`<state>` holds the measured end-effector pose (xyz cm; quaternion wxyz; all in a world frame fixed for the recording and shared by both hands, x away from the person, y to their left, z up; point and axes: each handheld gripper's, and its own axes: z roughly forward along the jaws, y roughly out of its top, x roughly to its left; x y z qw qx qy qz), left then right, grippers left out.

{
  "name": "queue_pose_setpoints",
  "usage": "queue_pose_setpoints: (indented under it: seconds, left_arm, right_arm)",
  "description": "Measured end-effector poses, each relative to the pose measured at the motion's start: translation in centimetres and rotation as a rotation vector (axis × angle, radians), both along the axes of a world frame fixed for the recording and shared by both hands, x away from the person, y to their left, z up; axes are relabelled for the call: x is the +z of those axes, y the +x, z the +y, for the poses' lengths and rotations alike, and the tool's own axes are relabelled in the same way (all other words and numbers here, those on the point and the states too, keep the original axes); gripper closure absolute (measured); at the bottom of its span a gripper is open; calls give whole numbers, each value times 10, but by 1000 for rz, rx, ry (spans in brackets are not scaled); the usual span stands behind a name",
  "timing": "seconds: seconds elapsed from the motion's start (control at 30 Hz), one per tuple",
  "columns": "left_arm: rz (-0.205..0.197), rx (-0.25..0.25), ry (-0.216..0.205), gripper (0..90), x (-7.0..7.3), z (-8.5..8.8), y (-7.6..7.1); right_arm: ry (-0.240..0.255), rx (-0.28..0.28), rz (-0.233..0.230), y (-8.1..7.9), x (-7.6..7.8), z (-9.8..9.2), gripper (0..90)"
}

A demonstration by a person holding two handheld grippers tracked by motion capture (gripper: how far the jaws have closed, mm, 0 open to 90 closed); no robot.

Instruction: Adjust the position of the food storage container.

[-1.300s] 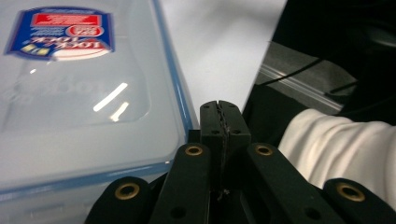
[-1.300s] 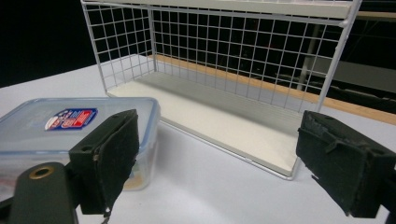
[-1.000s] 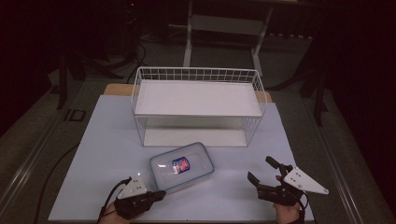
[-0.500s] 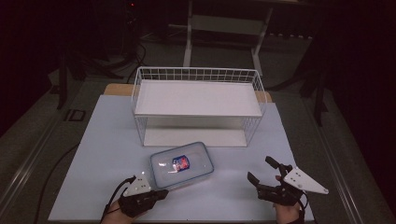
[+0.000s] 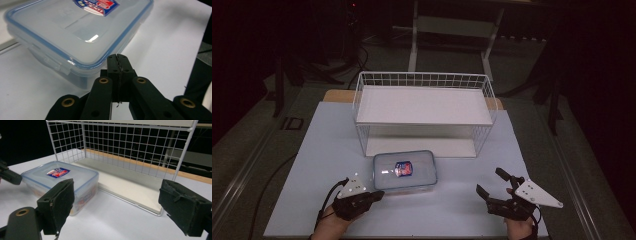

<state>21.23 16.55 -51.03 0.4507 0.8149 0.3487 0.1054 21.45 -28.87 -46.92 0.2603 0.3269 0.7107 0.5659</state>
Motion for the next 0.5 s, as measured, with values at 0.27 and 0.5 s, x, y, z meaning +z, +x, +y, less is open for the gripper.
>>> queue_pose_setpoints:
  seconds: [0.27,0.5]
  left_arm:
    - [-51,67,-34,894,14,21,8]
    - [-33,187,-2,894,5,47,40]
  right_arm:
    - [-1,-2,2,0,0,1,131]
    - [-8,1,2,0,0,2,131]
